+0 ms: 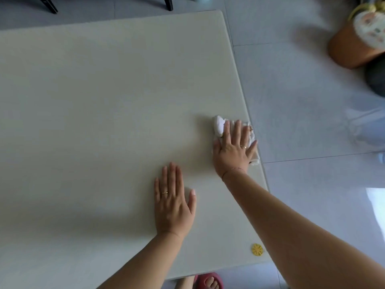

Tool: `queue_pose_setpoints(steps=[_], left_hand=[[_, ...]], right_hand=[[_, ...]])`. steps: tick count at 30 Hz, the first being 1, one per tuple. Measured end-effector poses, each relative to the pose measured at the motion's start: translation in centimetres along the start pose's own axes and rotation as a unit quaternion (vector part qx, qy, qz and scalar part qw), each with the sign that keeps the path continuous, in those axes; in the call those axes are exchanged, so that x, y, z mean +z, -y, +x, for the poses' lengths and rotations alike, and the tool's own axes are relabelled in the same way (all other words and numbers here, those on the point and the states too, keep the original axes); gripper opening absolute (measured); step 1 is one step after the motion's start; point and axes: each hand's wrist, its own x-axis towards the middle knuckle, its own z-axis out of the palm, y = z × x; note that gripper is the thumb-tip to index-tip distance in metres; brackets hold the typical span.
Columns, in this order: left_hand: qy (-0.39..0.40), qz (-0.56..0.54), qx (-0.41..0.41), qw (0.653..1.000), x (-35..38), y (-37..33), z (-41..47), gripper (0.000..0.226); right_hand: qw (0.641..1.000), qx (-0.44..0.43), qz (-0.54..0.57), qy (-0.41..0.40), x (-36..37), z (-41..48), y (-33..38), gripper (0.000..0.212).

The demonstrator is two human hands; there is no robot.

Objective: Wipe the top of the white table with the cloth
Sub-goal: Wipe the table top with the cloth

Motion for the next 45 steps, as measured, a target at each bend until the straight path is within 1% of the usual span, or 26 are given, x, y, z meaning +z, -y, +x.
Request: queue_pose_setpoints(steps=[2, 4, 5, 6, 9, 11, 12, 13, 16, 17, 19, 23, 25, 27, 29, 30, 31, 32, 34, 36, 37, 38, 41, 42, 43, 45], left_hand=[[-0.003, -0.007, 0.005, 1.0, -0.2, 0.0, 0.1, 0.066], [-0.009, -0.026, 0.01, 1.0, -0.6, -0.1, 0.8, 0.067], [-0.016, -0.038, 0.016, 0.999, -1.0, -0.1, 1.6, 0.067], [-0.025, -0.049, 0.026, 0.998, -1.4, -0.1, 2.8, 0.067], [-0.053, -0.053, 0.049, 0.996, -2.8, -0.2, 8.6, 0.068], [-0.074, -0.048, 0.045, 0.995, -3.4, -0.2, 13.1, 0.067], [-0.085, -0.042, 0.038, 0.995, -3.6, -0.1, 15.2, 0.066], [-0.09, -0.038, 0.03, 0.995, -3.7, 0.0, 17.1, 0.064], [-0.081, -0.038, 0.021, 0.996, -3.5, 0.4, 21.6, 0.063], [-0.08, -0.032, 0.026, 0.996, -3.3, 0.5, 22.5, 0.063], [-0.076, -0.018, 0.038, 0.996, -2.9, 0.6, 23.2, 0.064], [-0.066, -0.005, 0.039, 0.997, -1.8, 0.6, 23.1, 0.066], [-0.071, -0.002, 0.033, 0.997, -1.8, 0.7, 23.1, 0.066], [-0.07, -0.006, 0.033, 0.997, -2.1, 0.7, 23.1, 0.067], [-0.063, -0.008, 0.04, 0.997, -2.3, 0.6, 23.1, 0.068], [-0.057, -0.008, 0.041, 0.998, -2.3, 0.6, 23.1, 0.069], [-0.052, -0.006, 0.041, 0.998, -2.3, 0.7, 23.1, 0.069], [-0.051, -0.004, 0.039, 0.998, -2.3, 0.7, 23.1, 0.069], [-0.048, -0.004, 0.035, 0.998, -2.5, 0.6, 23.1, 0.069], [-0.045, -0.006, 0.03, 0.999, -2.6, 0.4, 23.2, 0.069], [-0.041, -0.006, 0.029, 0.999, -2.7, 0.4, 23.2, 0.069], [-0.037, -0.005, 0.027, 0.999, -2.7, 0.3, 23.2, 0.069], [-0.036, -0.003, 0.025, 0.999, -2.7, 0.3, 23.2, 0.068], [-0.037, -0.005, 0.026, 0.999, -2.7, 0.3, 23.1, 0.068], [-0.038, -0.007, 0.028, 0.999, -2.8, 0.3, 23.1, 0.068], [-0.044, -0.018, 0.03, 0.998, -2.9, 0.3, 23.1, 0.068]], right_hand=[[0.992, -0.121, -0.037, 0.027, 0.7, -1.4, 1.2, 0.057], [0.961, -0.255, -0.093, 0.053, -0.2, -0.4, -0.3, 0.056], [0.953, -0.276, -0.108, 0.055, -0.9, 1.0, -1.4, 0.055], [0.958, -0.259, -0.11, 0.051, -1.5, 2.8, -2.3, 0.055], [0.996, -0.065, -0.048, 0.038, -2.6, 7.4, -2.3, 0.056], [1.0, 0.022, -0.021, 0.006, -1.7, 7.6, 0.3, 0.057], [1.0, 0.02, -0.015, -0.005, -1.0, 7.0, 1.7, 0.057], [1.0, -0.022, -0.016, -0.005, -0.3, 6.1, 2.7, 0.057], [0.968, -0.238, -0.077, 0.026, 0.0, 5.5, 2.4, 0.055], [0.957, -0.272, -0.095, 0.023, -0.6, 6.7, 1.6, 0.055], [0.965, -0.242, -0.098, 0.008, -1.7, 10.0, 0.3, 0.054], [0.999, -0.038, -0.034, -0.008, -2.3, 14.6, 2.5, 0.055], [0.999, 0.005, -0.022, -0.024, -1.4, 14.2, 5.1, 0.057], [0.996, -0.082, -0.038, -0.011, -0.5, 12.9, 6.2, 0.057], [0.973, -0.216, -0.082, 0.018, -1.4, 13.3, 5.1, 0.057], [0.961, -0.259, -0.099, 0.023, -2.2, 14.7, 4.1, 0.057], [0.958, -0.266, -0.104, 0.022, -3.0, 16.4, 3.1, 0.056], [0.966, -0.237, -0.097, 0.021, -3.7, 18.1, 2.5, 0.056], [0.993, -0.101, -0.051, 0.015, -4.3, 20.7, 2.7, 0.055], [0.999, -0.002, -0.032, -0.013, -3.4, 20.9, 5.2, 0.056], [0.999, -0.001, -0.033, -0.019, -2.8, 20.3, 6.7, 0.057], [0.998, -0.04, -0.037, -0.016, -2.2, 19.5, 7.9, 0.057], [0.962, -0.253, -0.095, 0.028, -2.2, 18.9, 8.0, 0.057], [0.948, -0.295, -0.113, 0.036, -2.9, 20.0, 7.2, 0.056], [0.945, -0.3, -0.12, 0.038, -3.5, 21.4, 6.3, 0.056], [0.971, -0.213, -0.1, 0.032, -4.6, 24.2, 5.3, 0.055]])
